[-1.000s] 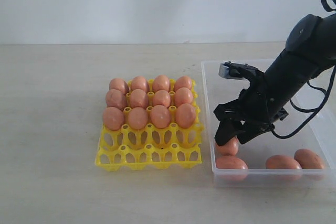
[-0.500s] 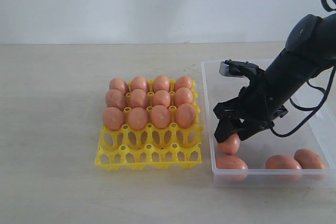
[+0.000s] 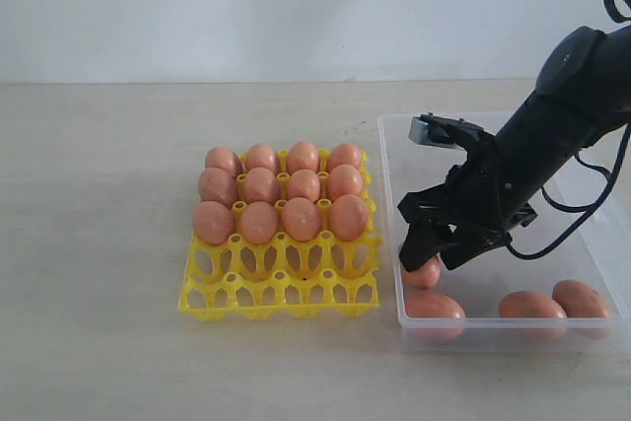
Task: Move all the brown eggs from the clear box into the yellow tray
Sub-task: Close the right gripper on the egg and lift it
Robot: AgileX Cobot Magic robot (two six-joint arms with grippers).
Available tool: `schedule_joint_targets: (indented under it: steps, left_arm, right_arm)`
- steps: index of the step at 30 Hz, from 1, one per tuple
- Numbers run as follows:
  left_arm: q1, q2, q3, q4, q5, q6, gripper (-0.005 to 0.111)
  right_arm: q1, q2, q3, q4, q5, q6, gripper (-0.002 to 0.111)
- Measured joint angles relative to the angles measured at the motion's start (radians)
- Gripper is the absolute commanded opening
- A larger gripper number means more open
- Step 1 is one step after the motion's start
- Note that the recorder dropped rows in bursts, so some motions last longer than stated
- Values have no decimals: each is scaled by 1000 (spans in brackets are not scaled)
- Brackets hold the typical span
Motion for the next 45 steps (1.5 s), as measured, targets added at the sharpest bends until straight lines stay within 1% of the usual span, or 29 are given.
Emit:
schedule_joint_targets:
  steps: [11, 14, 15, 20, 21, 22, 31, 36, 40, 45]
  left_arm:
    - [0, 0, 0, 0, 0, 0, 4]
    - [0, 0, 0, 0, 0, 0, 4]
    - [0, 0, 0, 0, 0, 0, 4]
    - [0, 0, 0, 0, 0, 0, 4]
    - [0, 0, 0, 0, 0, 0, 4]
    - [0, 0, 0, 0, 0, 0, 4]
    - [0, 0, 0, 0, 0, 0, 4]
    - [0, 0, 0, 0, 0, 0, 4]
    - [0, 0, 0, 0, 0, 0, 4]
    - [0, 0, 0, 0, 0, 0, 4]
  right_arm:
    - [0, 38, 0, 27, -45, -16, 53]
    - [0, 41, 0, 39, -47, -18, 40]
    - [0, 45, 0, 43, -47, -18, 33]
    - [0, 47, -2, 52, -45, -18, 8]
    - [0, 47, -2, 52, -45, -18, 1]
    - [0, 47, -2, 52, -43, -21, 0]
    - [0, 42, -2, 51, -48, -51, 0]
    - [0, 10, 0, 35, -120, -51, 0]
    - [0, -24, 0, 30, -138, -51, 0]
    - [0, -57, 0, -39, -181, 15, 0]
